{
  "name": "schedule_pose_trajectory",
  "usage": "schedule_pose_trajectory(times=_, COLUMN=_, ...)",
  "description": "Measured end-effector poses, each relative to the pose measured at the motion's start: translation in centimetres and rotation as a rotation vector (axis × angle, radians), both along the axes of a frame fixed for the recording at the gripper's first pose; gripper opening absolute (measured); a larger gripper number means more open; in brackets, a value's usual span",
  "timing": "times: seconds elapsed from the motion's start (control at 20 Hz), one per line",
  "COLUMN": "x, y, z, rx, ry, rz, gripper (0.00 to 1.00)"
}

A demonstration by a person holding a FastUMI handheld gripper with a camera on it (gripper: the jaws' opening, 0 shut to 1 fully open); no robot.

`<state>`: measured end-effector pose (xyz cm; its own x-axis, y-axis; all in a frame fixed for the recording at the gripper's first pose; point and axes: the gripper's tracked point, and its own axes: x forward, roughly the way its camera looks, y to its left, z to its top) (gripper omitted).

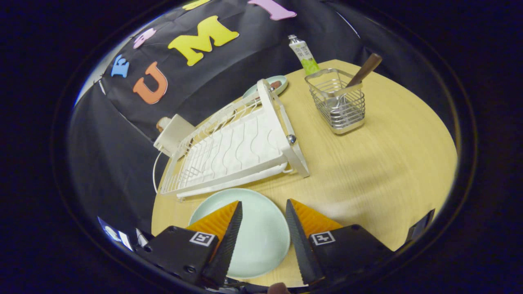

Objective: Take the plate from the dish rack, then take the spoon from the basket and place it into the plate.

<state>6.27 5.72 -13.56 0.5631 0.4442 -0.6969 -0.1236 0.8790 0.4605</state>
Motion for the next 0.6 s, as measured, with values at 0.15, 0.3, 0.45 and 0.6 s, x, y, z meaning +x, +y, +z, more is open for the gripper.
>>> schedule_pose_trajectory(times=0.15, x=0.4, y=-2.2, z=1.9, rx=-0.082, ry=-0.161, rz=-0.031, gripper=0.79)
schedule_pose_trajectory(times=0.3, x=0.9, y=-5.4, z=4.5, rx=-0.221, ry=-0.381, rz=-0.079, gripper=0.87)
schedule_pose_trajectory(times=0.45, x=1.5, y=-8.9, z=7.0, rx=-0.304, ry=-0.553, rz=-0.155, gripper=0.96)
schedule_pose_trajectory(times=0.6, x=2.1, y=-11.8, z=7.7, rx=-0.332, ry=-0.632, rz=-0.21, gripper=0.98)
